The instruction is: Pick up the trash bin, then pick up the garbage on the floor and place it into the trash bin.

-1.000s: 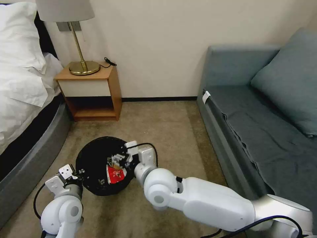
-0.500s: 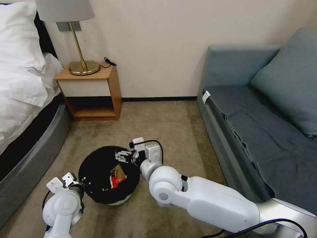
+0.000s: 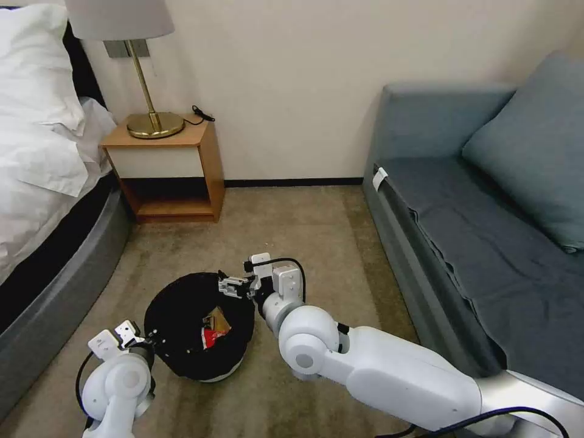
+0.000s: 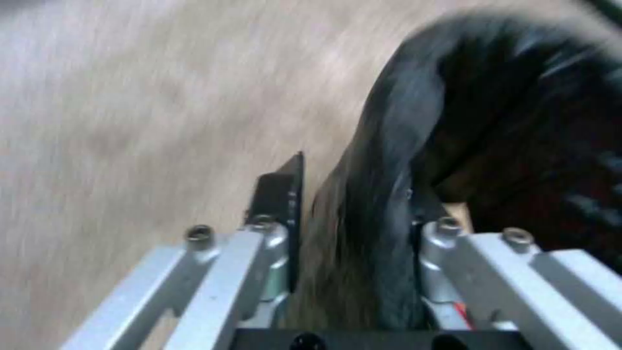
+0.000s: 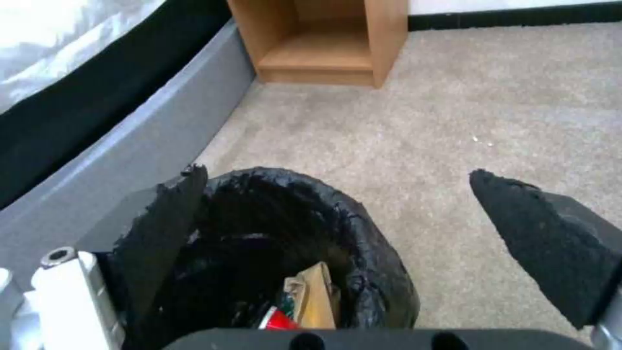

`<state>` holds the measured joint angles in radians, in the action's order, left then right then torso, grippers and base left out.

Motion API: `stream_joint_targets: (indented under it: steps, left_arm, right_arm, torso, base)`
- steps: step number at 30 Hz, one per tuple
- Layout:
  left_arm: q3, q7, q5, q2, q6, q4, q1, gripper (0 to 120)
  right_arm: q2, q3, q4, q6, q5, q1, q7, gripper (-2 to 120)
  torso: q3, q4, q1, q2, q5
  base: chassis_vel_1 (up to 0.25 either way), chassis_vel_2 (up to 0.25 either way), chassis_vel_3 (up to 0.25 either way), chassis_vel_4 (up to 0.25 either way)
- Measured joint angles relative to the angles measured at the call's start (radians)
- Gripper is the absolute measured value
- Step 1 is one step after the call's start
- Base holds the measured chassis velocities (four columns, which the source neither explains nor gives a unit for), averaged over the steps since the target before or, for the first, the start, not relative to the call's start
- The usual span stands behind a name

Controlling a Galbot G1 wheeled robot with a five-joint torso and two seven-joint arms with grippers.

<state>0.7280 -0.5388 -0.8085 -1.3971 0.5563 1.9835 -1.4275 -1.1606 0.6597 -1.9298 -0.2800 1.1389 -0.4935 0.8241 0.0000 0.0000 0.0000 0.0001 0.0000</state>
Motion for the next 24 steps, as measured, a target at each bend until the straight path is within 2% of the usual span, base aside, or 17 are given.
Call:
stream_joint_targets:
  steps: [2, 4, 5, 7, 9, 10, 12, 14, 15, 16, 19, 20, 23, 24]
  left_arm:
    - [0.002, 0.067, 0.065, 0.003, -0.037, 0.016, -0.017, 43]
    - [0.010, 0.149, 0.157, 0.008, -0.092, 0.042, -0.042, 55]
    - [0.010, 0.149, 0.157, 0.008, -0.092, 0.042, -0.042, 55]
    - [0.016, 0.212, 0.230, 0.011, -0.152, 0.058, -0.059, 63]
    - [0.028, 0.328, 0.303, 0.015, -0.247, 0.072, -0.080, 73]
    - [0.028, 0.328, 0.303, 0.015, -0.247, 0.072, -0.080, 73]
    - [0.042, 0.449, 0.341, 0.021, -0.329, 0.077, -0.095, 82]
    - [0.054, 0.529, 0.362, 0.026, -0.380, 0.078, -0.104, 88]
    - [0.054, 0.529, 0.362, 0.026, -0.380, 0.078, -0.104, 88]
    - [0.062, 0.585, 0.378, 0.029, -0.418, 0.081, -0.110, 94]
    - [0.065, 0.649, 0.411, 0.032, -0.484, 0.098, -0.125, 100]
    - [0.065, 0.649, 0.411, 0.032, -0.484, 0.098, -0.125, 100]
    - [0.056, 0.657, 0.447, 0.032, -0.511, 0.115, -0.138, 100]
    - [0.056, 0.657, 0.447, 0.032, -0.511, 0.115, -0.138, 100]
  right_arm:
    - [0.005, -0.007, -0.004, 0.000, -0.001, -0.003, 0.000, 100]
    - [0.016, -0.023, -0.010, 0.001, -0.004, -0.010, -0.001, 100]
    - [0.016, -0.023, -0.010, 0.001, -0.004, -0.010, -0.001, 100]
    - [0.026, -0.042, -0.016, 0.002, -0.010, -0.017, -0.005, 100]
    - [0.051, -0.085, -0.033, 0.021, -0.035, -0.033, -0.033, 100]
    - [0.051, -0.085, -0.033, 0.021, -0.035, -0.033, -0.033, 100]
    - [0.094, -0.152, -0.055, 0.066, -0.090, -0.060, -0.096, 100]
    - [0.130, -0.208, -0.079, 0.100, -0.138, -0.085, -0.143, 100]
    - [0.130, -0.208, -0.079, 0.100, -0.138, -0.085, -0.143, 100]
    - [0.162, -0.258, -0.105, 0.131, -0.191, -0.115, -0.177, 100]
    - [0.220, -0.403, -0.167, 0.194, -0.379, -0.227, -0.261, 100]
    - [0.220, -0.403, -0.167, 0.194, -0.379, -0.227, -0.261, 100]
    - [0.242, -0.564, -0.234, 0.211, -0.492, -0.376, -0.310, 100]
    - [0.242, -0.564, -0.234, 0.211, -0.492, -0.376, -0.310, 100]
  torso:
    - [0.000, 0.0000, 0.000, 0.000, 0.0001]
    - [0.000, 0.0000, 0.000, 0.000, 0.0002]
    - [0.000, 0.0000, 0.000, 0.000, 0.0002]
    - [0.000, 0.0000, 0.000, 0.000, 0.0001]
    - [0.000, 0.0001, 0.000, 0.000, 0.0002]
    - [0.000, 0.0001, 0.000, 0.000, 0.0002]
    - [0.000, 0.0001, 0.000, 0.000, 0.0002]
    - [0.000, 0.0000, 0.000, 0.000, 0.0002]
    - [0.000, 0.0000, 0.000, 0.000, 0.0002]
    - [0.000, -0.0001, 0.000, 0.000, 0.0002]
    - [0.000, 0.0001, 0.000, 0.000, 0.0001]
    - [0.000, 0.0001, 0.000, 0.000, 0.0001]
    - [0.000, -0.0004, 0.000, 0.000, 0.0005]
    - [0.000, -0.0004, 0.000, 0.000, 0.0005]
  base:
    - [0.000, 0.000, 0.000, 0.000]
    - [0.000, 0.000, 0.000, 0.000]
    - [0.000, 0.000, 0.000, 0.000]
    - [0.000, 0.000, 0.000, 0.000]
    - [0.000, 0.000, 0.000, 0.000]
    - [0.000, 0.000, 0.000, 0.000]
    - [0.000, 0.000, 0.000, 0.000]
    - [0.000, 0.000, 0.000, 0.000]
    - [0.000, 0.000, 0.000, 0.000]
    - [0.000, 0.000, 0.000, 0.000]
    - [0.000, 0.000, 0.000, 0.000]
    - [0.000, 0.000, 0.000, 0.000]
    - [0.000, 0.000, 0.000, 0.000]
    - [0.000, 0.000, 0.000, 0.000]
